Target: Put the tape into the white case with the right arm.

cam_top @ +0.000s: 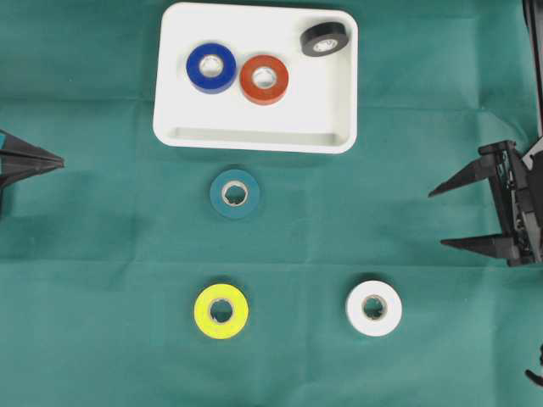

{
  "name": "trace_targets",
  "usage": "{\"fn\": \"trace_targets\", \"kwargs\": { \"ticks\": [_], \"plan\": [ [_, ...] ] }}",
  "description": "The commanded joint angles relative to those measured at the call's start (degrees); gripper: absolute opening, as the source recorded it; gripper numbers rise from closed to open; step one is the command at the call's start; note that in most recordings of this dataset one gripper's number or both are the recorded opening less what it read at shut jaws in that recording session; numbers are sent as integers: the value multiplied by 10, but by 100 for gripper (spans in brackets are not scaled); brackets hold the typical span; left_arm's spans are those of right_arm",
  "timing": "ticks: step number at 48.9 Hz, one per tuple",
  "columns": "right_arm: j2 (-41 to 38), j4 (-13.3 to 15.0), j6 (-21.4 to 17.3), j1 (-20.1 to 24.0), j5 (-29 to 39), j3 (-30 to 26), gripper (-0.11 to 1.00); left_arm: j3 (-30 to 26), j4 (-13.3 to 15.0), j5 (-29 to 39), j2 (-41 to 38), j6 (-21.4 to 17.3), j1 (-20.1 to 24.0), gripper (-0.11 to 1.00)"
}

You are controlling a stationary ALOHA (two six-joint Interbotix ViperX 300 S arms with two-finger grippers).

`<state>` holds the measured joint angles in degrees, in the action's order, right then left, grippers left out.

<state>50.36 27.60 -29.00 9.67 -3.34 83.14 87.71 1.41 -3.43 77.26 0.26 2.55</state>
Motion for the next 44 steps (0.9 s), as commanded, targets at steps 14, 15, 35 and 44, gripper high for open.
{"fn": "trace_targets", "kwargs": {
  "ticks": [14, 15, 35, 44],
  "plan": [
    [-24, 3, 0, 14, -5, -14, 64, -7, 1, -3, -4, 1, 2, 0],
    [-24, 3, 0, 15, -5, -14, 64, -7, 0, -3, -4, 1, 1, 0],
    [-132, 3, 1, 67, -7, -78, 64, -7, 0, -3, -4, 1, 1, 0],
    [-212, 3, 4, 77, -31, -125, 64, -7, 0, -3, -4, 1, 1, 0]
  ]
}}
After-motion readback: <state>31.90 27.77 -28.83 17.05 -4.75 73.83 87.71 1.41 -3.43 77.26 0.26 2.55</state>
